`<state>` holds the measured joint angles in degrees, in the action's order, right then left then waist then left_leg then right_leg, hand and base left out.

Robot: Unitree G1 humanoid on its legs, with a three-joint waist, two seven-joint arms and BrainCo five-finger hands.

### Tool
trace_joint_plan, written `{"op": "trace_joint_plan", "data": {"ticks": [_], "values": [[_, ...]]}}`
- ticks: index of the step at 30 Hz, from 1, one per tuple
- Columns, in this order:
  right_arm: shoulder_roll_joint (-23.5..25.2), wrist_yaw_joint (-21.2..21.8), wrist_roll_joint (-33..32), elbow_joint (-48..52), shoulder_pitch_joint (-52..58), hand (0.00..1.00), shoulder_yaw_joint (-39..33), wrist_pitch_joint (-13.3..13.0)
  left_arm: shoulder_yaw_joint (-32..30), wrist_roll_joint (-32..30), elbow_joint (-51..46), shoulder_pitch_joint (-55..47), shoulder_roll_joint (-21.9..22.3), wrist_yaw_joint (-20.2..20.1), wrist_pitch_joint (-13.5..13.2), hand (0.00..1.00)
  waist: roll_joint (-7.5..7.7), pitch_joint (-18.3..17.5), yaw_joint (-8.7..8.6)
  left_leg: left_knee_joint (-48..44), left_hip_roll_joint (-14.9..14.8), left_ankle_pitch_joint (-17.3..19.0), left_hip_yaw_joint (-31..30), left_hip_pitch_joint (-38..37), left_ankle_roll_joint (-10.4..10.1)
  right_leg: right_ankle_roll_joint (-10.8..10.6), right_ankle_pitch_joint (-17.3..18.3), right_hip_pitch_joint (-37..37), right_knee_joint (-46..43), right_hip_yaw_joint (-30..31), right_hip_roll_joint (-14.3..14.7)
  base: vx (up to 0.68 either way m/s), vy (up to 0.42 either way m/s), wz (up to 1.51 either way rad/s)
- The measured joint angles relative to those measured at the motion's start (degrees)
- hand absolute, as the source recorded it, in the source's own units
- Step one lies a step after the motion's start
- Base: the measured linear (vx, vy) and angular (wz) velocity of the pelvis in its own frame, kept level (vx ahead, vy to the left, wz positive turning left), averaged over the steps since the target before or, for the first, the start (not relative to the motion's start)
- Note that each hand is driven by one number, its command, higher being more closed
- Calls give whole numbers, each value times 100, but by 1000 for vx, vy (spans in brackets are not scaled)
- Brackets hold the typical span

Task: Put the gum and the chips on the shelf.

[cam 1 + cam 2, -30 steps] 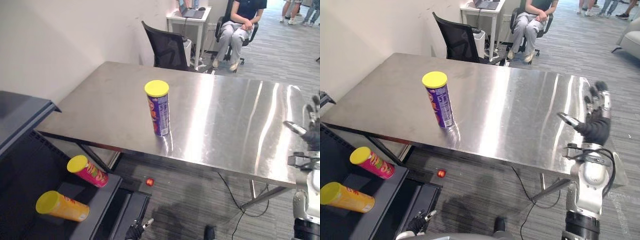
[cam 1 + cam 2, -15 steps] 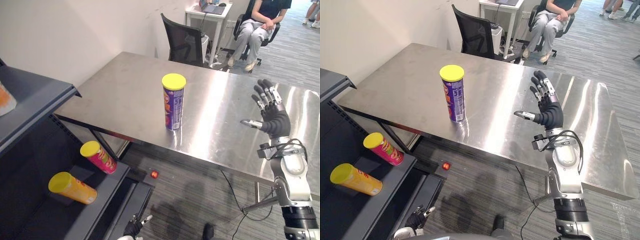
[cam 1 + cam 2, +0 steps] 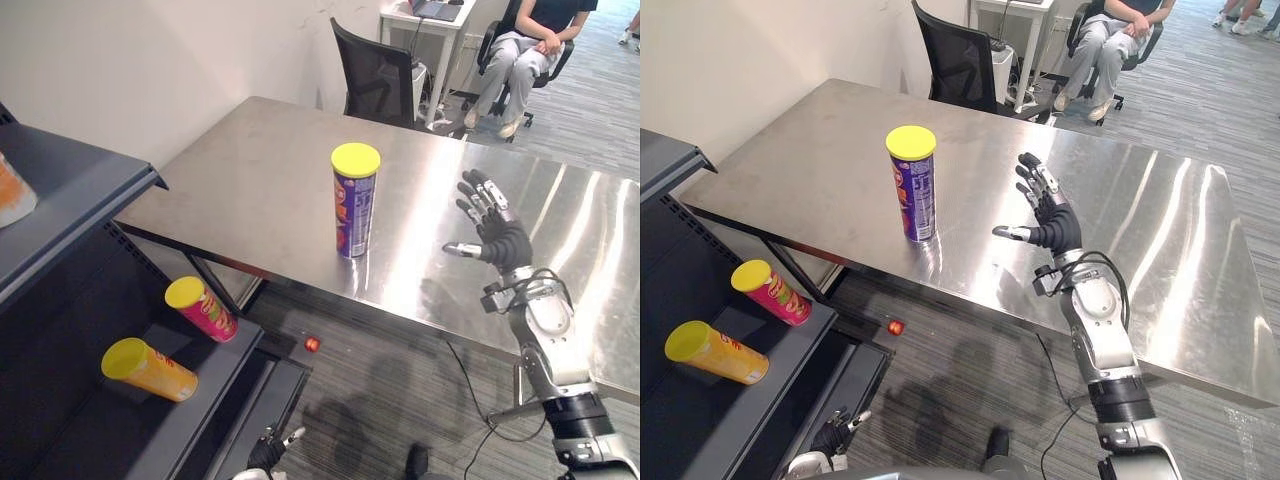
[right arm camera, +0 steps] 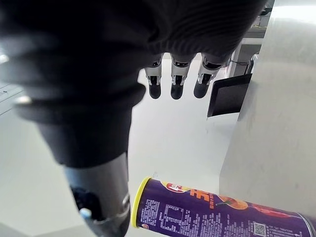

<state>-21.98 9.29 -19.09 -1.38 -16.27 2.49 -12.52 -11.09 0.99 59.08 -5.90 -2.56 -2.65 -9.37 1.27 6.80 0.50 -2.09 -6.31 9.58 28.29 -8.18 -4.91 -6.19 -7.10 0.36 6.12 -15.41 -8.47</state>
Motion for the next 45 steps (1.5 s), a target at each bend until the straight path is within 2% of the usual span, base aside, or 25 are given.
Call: {"op": "trace_joint_plan", "data": {"ticks": [7,11,15,18,27,38,45], "values": [[-3,-3,2,-197,-307,0,256,53,41,15,-45,17,-1,2,-3,0,-3,90,30,6,15,-10,-64,11,15,-1,0,26,3,-72,-23,-29,-21,5],[-3,-9,4,-323,-514,0,329,60,64,26,-52,56,1,7,-2,0,1,97,125,44,57,-38,-120,22,38,-4,-3,34,3,-146,-60,-27,-14,8],[-3,-13,4,-416,-877,0,534,104,58,48,-51,69,-2,10,-1,0,17,112,133,85,90,-100,-217,89,91,-17,-72,9,4,-191,-97,-33,-6,12],[-3,-13,4,-440,-1209,0,713,153,54,55,-46,106,0,12,2,0,23,150,177,87,82,-134,-227,114,108,53,-163,-15,4,-207,-92,-49,-12,4],[-1,-50,6,-891,-1772,0,880,204,37,116,-92,135,-4,24,-1,0,80,188,296,89,116,-226,-250,218,136,53,-163,-101,4,-207,-129,-56,-25,1],[10,-230,42,-1570,-1836,0,878,266,58,177,-276,105,-55,59,0,0,210,279,354,402,188,-467,-386,172,114,51,-161,-117,5,-346,-141,-40,-17,5],[52,-258,53,-1783,-1839,0,873,312,66,278,-287,104,-59,109,3,0,203,287,360,448,209,-471,-400,173,117,50,-161,-132,4,-364,-144,0,0,0]]}}
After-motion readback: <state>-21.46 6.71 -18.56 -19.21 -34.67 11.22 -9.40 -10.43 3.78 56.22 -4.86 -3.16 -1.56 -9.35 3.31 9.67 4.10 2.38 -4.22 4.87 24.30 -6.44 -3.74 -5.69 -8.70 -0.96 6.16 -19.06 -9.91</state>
